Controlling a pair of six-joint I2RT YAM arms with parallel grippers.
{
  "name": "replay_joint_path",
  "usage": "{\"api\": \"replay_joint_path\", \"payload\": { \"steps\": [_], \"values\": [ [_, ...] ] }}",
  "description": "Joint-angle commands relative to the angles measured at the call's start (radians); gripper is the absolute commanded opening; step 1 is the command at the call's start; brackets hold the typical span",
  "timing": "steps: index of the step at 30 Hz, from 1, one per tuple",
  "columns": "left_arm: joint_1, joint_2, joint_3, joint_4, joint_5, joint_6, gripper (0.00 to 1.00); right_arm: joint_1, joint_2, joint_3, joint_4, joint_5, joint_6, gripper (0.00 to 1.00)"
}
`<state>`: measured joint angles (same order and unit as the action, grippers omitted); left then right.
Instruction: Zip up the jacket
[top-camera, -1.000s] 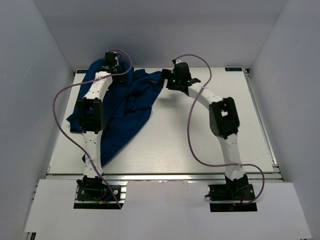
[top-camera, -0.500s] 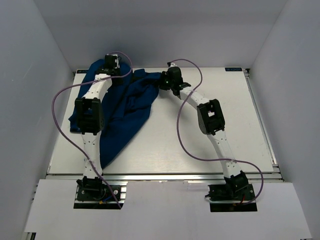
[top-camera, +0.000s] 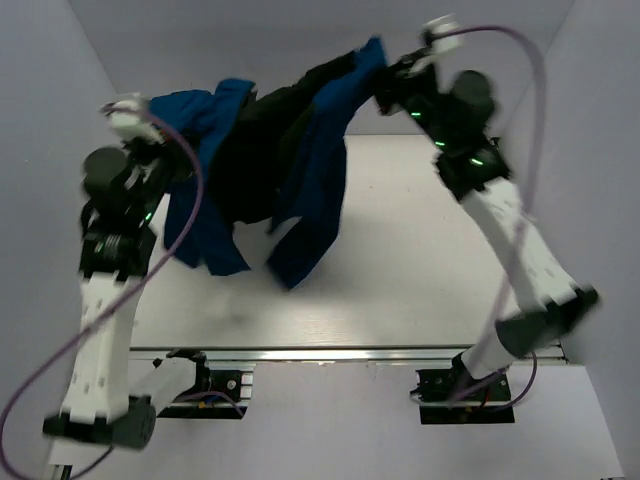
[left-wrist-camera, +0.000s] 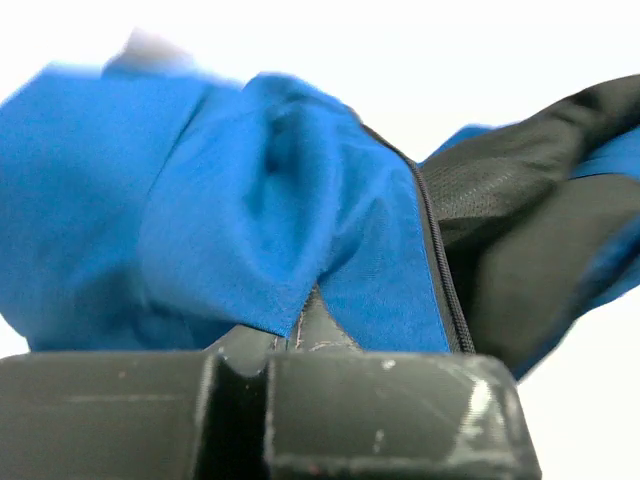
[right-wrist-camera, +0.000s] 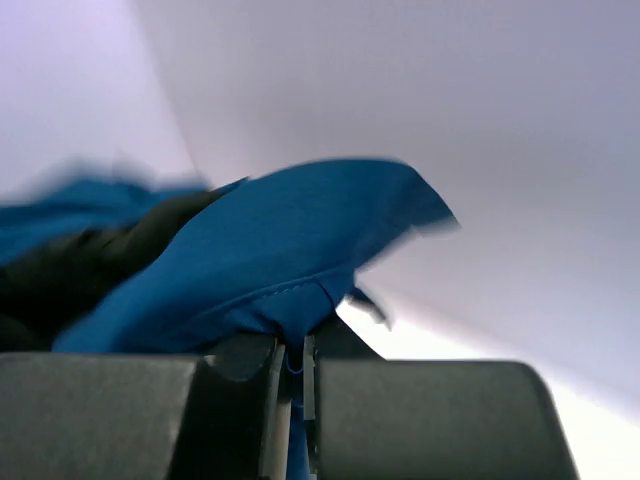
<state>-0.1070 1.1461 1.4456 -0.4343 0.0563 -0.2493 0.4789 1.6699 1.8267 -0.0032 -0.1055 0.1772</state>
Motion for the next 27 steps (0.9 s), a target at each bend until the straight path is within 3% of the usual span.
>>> {"api": "replay_joint_path", "payload": {
  "steps": [1,4,7,11,14,19,21,25,27],
  "values": [
    [0.003,-0.208,0.011,0.083,0.176,-0.076,0.00,0.004,-0.260,-0.007,0.022,0.007,-0.120,0.00],
    [0.004,-0.357,0.058,0.118,0.296,-0.125,0.00,0.010,-0.485,0.006,-0.012,-0.078,-0.075,0.00],
    [0.004,-0.404,0.104,0.137,0.362,-0.171,0.00,0.010,-0.611,0.054,-0.055,-0.157,-0.032,0.00],
    [0.010,-0.430,0.173,0.164,0.427,-0.226,0.00,0.009,-0.676,0.141,-0.118,-0.191,-0.013,0.00],
    [0.042,-0.436,0.179,0.193,0.433,-0.272,0.00,0.009,-0.688,0.154,-0.130,-0.111,-0.019,0.00],
    [0.180,-0.393,0.147,0.261,0.481,-0.370,0.00,0.009,-0.612,0.115,-0.159,0.035,-0.071,0.00],
    [0.240,-0.338,0.096,0.290,0.494,-0.410,0.00,0.009,-0.564,0.102,-0.164,0.172,-0.110,0.00],
    [0.253,-0.176,-0.045,0.336,0.447,-0.433,0.00,0.007,-0.377,0.017,-0.048,0.445,-0.209,0.00],
    [0.218,-0.084,-0.127,0.407,0.432,-0.433,0.00,-0.005,-0.235,-0.014,-0.015,0.490,-0.257,0.00]
  ]
}}
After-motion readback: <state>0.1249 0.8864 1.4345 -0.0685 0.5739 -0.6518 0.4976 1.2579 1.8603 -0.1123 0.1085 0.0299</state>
